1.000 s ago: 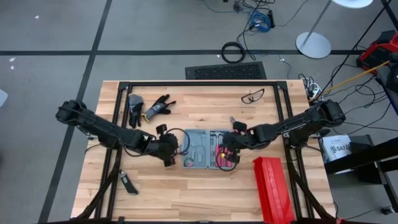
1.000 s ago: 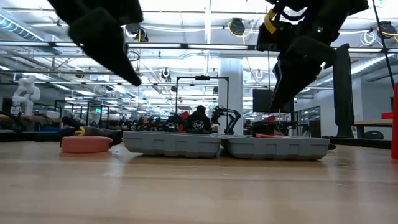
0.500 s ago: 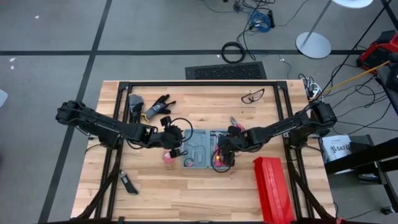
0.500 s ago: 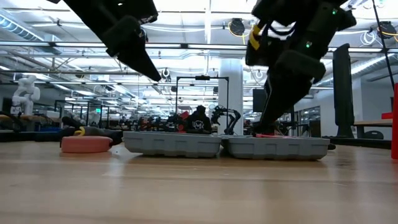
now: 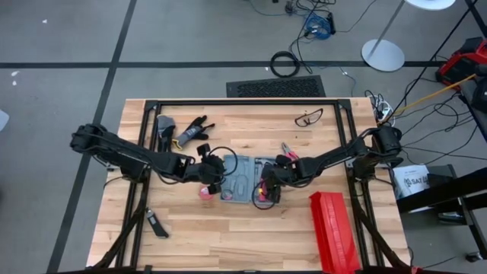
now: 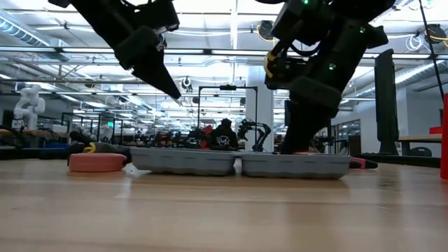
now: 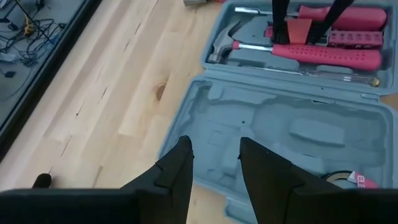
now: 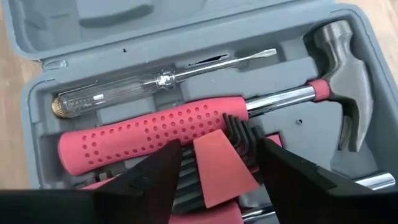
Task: Prefit tool cases
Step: Remove the red allen wrench from the gray prefit tools case
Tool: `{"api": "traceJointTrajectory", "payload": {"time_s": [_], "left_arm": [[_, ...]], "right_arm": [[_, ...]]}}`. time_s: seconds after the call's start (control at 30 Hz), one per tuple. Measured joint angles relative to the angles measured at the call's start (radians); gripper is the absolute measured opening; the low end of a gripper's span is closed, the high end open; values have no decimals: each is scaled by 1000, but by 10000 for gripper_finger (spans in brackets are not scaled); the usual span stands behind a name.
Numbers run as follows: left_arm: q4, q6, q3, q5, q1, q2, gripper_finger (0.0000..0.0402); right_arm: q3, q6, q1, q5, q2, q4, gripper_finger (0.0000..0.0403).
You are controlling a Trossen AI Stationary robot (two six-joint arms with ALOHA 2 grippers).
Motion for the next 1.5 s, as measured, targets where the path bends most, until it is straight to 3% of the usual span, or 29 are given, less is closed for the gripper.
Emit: {"api": "traceJointTrajectory", "payload": {"time_s": [0.17,0.4,0.63,0.8,1.03,1.17,1.5], "left_arm": [[19,-1,0,1,0,46,137],[46,-1,0,7,-2,82,137],[92,-1,0,24,-2,82,137],[201,-2,0,62,-2,90,137],[333,0,0,74,13,199,137],[454,6,9,140,29,291,137],[502,28,145,212,50,449,137]], "right_arm": [[-6,-4,-3,5,-12,30,160],[-17,-92,14,33,-138,38,13],[-14,-62,17,63,-244,-37,2],[-14,-45,22,60,-226,-126,29],[-11,-12,21,61,-209,-127,123],[-11,31,8,56,-200,-160,165],[-48,53,-79,-74,-192,-146,187]]}}
